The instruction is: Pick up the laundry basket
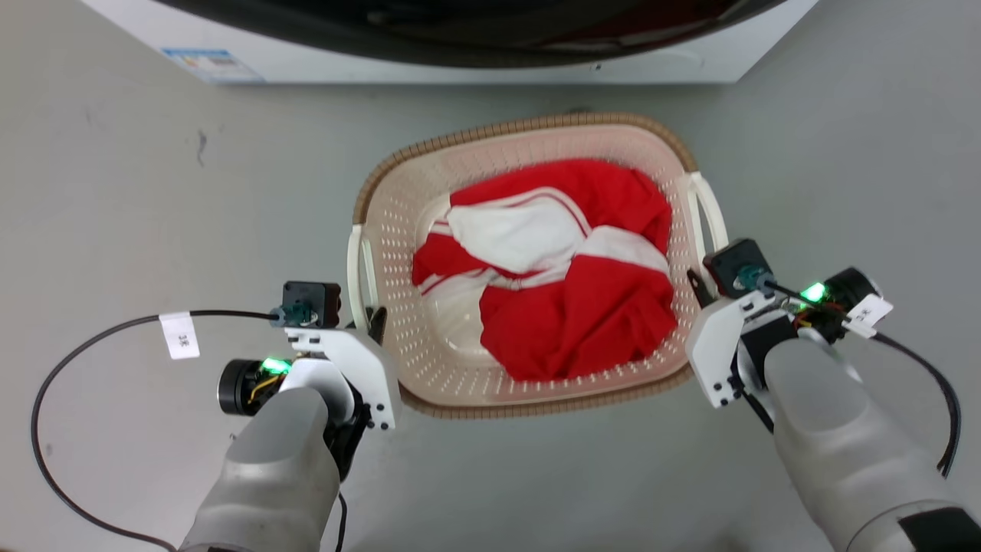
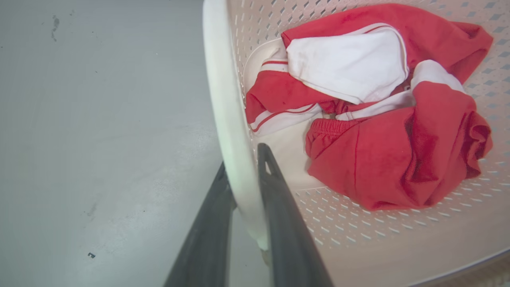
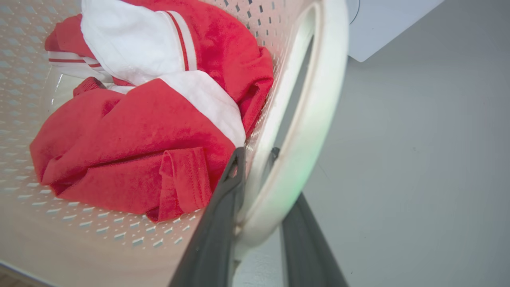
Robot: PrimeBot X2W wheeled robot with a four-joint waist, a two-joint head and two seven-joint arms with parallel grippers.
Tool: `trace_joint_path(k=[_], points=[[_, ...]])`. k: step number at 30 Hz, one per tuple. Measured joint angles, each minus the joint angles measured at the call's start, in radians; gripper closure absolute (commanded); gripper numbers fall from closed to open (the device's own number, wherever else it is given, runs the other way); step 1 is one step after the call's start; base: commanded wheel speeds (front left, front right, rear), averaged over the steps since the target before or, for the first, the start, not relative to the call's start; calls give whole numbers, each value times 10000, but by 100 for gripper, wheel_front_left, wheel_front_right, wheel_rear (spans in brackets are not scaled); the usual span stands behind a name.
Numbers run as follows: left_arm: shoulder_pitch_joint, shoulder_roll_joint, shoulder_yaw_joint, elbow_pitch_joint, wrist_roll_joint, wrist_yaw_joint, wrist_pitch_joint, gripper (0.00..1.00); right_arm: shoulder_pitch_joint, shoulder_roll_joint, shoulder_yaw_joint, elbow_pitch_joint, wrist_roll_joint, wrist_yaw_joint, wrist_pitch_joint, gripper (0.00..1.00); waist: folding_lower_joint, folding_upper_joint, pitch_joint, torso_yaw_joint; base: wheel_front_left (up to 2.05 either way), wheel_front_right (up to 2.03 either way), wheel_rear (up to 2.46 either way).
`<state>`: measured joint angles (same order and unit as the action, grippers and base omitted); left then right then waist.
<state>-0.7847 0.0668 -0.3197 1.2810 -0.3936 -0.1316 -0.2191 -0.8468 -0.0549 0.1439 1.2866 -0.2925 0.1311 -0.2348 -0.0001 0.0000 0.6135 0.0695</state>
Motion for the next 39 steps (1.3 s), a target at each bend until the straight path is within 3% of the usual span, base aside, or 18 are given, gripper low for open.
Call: trace_joint_path(k=[8, 26, 39], points=[[522, 107, -307, 44, -282, -4, 589, 100, 767, 86, 752, 12, 769, 0, 621, 100, 0, 0, -1301, -233, 0, 0, 0], [1802, 449, -1070, 84, -1323, 0, 1985, 100, 2347, 58, 4625, -303, 4786, -23, 2203, 100, -2, 0, -4146, -703, 0, 0, 0], [2517, 554, -1687, 67, -1862, 0, 2548, 100, 2998, 35, 6316, -332, 6636, -35, 2978, 100, -2, 1, -5800, -1106, 0, 0, 0]])
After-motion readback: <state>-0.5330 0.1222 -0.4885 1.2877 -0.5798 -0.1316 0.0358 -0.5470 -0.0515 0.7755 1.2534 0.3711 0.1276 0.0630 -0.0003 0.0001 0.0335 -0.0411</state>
